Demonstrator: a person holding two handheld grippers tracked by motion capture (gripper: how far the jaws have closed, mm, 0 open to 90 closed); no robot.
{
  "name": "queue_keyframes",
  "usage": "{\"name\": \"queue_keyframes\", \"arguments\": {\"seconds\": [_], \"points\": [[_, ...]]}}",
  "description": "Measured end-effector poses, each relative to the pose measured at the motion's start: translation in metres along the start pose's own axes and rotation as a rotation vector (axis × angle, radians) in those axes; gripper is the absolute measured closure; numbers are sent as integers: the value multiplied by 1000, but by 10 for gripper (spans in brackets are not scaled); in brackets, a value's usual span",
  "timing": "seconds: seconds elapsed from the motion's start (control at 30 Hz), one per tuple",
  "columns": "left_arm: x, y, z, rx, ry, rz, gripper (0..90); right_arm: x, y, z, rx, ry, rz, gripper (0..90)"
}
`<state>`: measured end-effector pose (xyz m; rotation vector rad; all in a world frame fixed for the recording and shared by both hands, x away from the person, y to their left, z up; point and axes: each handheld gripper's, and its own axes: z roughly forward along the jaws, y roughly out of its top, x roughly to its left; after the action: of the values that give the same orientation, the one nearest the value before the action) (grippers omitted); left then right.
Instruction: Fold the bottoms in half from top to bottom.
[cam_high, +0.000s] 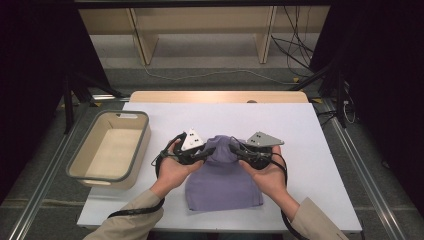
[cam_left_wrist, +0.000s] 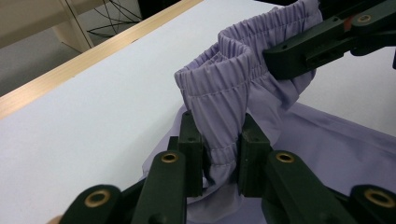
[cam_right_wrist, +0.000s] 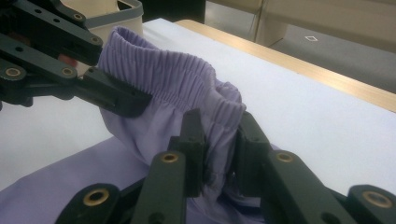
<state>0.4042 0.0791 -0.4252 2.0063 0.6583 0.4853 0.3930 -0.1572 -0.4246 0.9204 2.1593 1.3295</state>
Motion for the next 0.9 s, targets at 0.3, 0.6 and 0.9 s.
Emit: {"name": "queue_keyframes", "arguments": {"seconds": [0.3,0.6,0.9], "points": [[-1,-1,-1,6,-7,4,752,2,-1,-2,3,5,-4,765],[-4,-2,-4,3,-9,11,752,4,-2,-5,-4,12,-8,765],[-6,-3,-8,7,-14,17,752,7,-3,-7,1,22,-13,764]]}}
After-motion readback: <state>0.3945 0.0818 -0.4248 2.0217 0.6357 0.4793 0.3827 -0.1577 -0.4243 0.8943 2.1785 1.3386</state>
